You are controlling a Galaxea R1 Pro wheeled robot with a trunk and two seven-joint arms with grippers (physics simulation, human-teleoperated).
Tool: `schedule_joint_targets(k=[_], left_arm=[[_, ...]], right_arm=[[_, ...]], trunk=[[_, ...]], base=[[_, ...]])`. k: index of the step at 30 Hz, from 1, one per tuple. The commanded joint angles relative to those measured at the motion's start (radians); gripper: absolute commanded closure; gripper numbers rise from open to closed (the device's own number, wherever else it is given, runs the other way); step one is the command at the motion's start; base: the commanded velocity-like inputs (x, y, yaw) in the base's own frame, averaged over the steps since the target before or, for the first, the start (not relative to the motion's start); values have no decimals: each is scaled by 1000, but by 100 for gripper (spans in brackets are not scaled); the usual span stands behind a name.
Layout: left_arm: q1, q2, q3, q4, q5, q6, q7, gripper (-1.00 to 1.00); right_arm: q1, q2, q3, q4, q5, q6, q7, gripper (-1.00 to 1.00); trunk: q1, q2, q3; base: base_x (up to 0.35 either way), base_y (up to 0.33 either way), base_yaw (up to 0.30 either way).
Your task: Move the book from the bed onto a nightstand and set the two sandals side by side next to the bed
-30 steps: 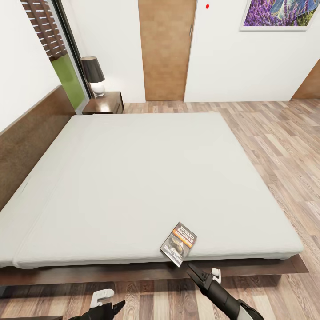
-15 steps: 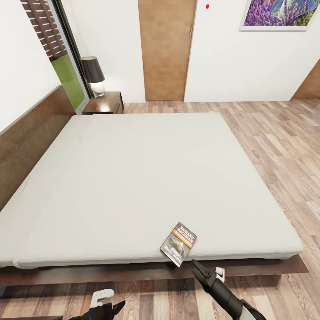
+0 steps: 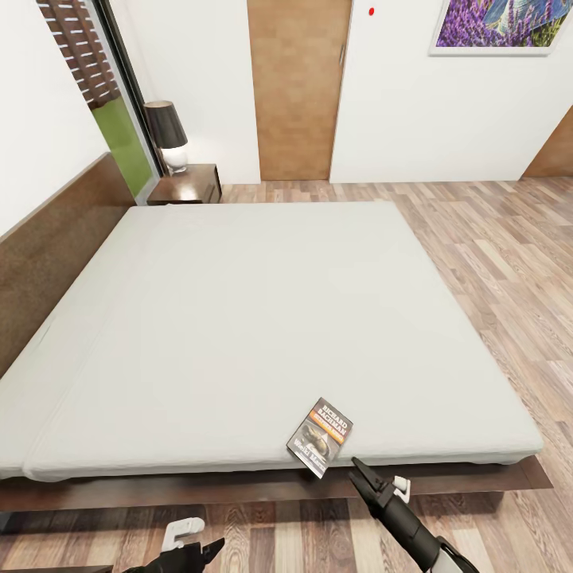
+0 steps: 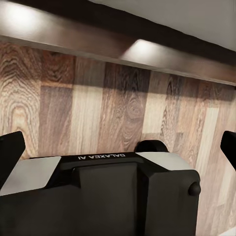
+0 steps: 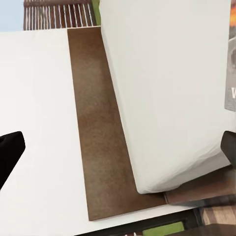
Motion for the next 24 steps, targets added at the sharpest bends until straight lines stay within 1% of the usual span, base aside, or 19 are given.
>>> schedule_joint_targets(k=[1, 22, 24], left_arm=[[0, 1, -4, -1, 10, 8, -1, -100], [0, 0, -5, -1, 12, 9, 3, -100], [0, 0, -5, -1, 12, 9, 3, -100]], right_arm=[[-1, 0, 2, 0, -7, 10, 2, -100], [0, 1, 3, 2, -7, 10, 2, -100], [0, 1, 3, 2, -7, 10, 2, -100]], trunk=[[0, -1, -1], [0, -1, -1], [8, -15, -7]], base=[[0, 0, 0], [0, 0, 0], [0, 0, 0]])
